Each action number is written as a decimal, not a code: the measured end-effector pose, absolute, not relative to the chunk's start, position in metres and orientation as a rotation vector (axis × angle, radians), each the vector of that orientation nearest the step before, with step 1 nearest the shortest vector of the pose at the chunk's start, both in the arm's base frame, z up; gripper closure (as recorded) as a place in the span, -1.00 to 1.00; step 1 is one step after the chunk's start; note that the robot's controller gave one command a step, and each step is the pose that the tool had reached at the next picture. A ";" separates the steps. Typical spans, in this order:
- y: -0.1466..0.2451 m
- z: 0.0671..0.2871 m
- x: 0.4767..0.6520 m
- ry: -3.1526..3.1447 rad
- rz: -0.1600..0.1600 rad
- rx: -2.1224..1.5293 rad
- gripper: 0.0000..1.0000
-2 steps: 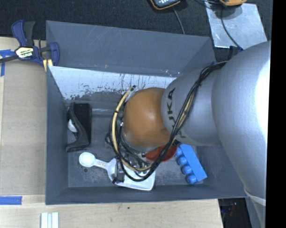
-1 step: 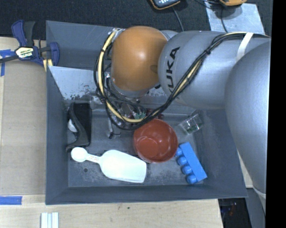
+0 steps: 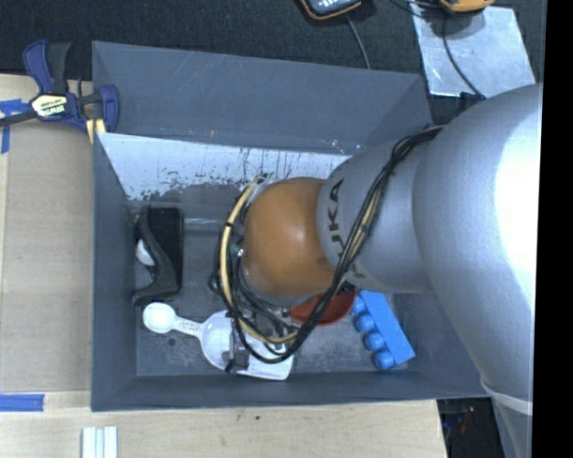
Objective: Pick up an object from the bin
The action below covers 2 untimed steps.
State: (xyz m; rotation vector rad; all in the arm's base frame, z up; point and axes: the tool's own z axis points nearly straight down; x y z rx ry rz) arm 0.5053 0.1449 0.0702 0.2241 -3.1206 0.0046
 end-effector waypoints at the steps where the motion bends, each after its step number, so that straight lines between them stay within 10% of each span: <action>1: 0.194 0.078 0.624 -2.968 0.050 1.066 -1.00; 2: 0.202 0.080 0.626 -2.983 0.030 1.067 1.00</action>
Offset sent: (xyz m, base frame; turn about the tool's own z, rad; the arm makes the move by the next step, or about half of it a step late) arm 0.0107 0.0084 -0.0019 -0.0269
